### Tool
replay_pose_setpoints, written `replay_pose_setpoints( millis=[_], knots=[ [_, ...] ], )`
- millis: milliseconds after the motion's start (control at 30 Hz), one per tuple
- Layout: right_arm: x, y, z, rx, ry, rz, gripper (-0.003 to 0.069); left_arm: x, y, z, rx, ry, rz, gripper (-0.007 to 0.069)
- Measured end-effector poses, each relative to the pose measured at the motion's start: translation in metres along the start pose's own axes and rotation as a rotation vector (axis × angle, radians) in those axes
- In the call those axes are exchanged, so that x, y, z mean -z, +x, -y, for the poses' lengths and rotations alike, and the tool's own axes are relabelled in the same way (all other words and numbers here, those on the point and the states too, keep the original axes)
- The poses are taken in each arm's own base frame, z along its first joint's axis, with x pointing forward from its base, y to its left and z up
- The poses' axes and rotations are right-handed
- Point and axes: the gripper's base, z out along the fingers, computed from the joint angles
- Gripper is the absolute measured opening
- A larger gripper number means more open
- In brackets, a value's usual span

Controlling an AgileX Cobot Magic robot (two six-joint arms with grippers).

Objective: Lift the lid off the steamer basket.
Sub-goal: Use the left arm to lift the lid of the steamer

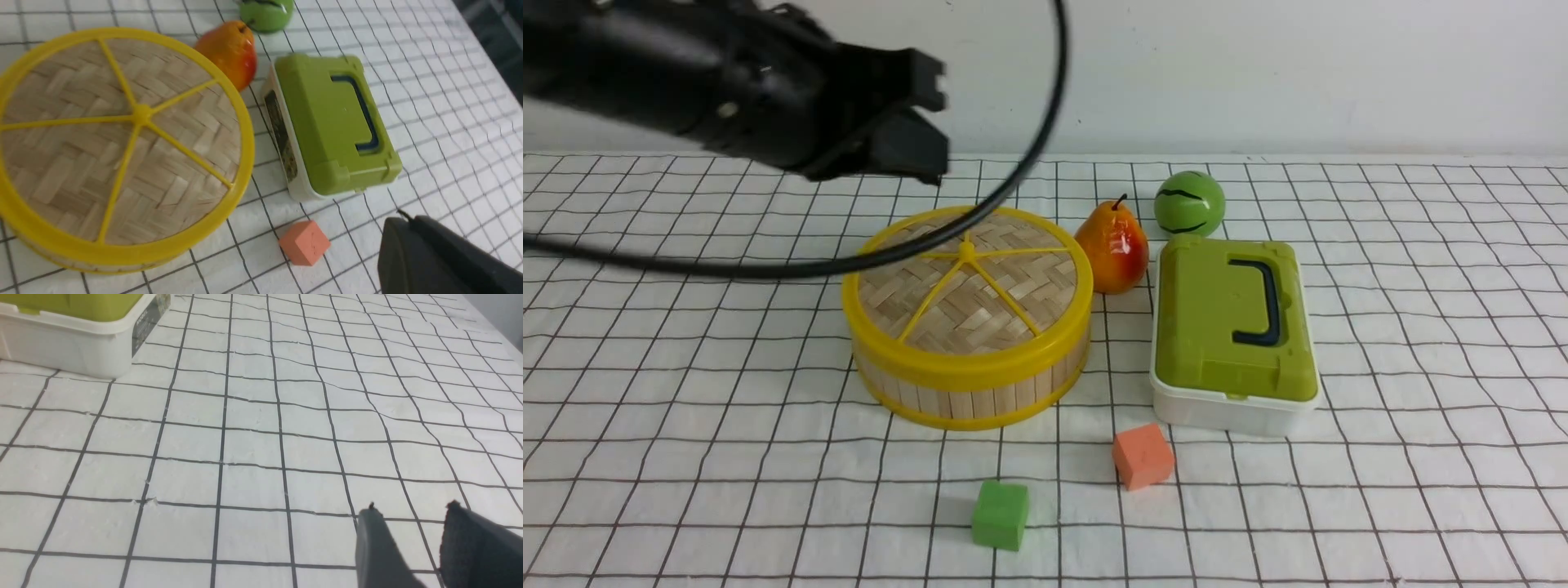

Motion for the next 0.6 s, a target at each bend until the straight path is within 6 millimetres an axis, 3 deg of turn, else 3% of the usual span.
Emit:
replay_pose_setpoints(
  millis=[100, 133, 200, 333, 600],
  knots=[
    [0.0, 0.0, 0.0, 0.0, 0.0, 0.0, 0.024, -0.037, -0.014, 0.001, -0.054, -0.089, -0.114, -0.0013],
    [0.0, 0.0, 0.0, 0.0, 0.0, 0.0, 0.024, -0.036, -0.016, 0.002, -0.059, -0.096, -0.111, -0.0013],
    [0.0, 0.0, 0.0, 0.0, 0.0, 0.0, 0.024, -0.059, -0.024, -0.005, -0.079, -0.219, -0.143, -0.0013],
    [0.0, 0.0, 0.0, 0.0, 0.0, 0.0, 0.024, -0.079, -0.028, -0.017, -0.087, -0.326, -0.153, -0.0005],
    [0.0, 0.0, 0.0, 0.0, 0.0, 0.0, 0.024, -0.142, -0.015, -0.043, -0.099, -0.38, -0.192, 0.0251]
  ],
)
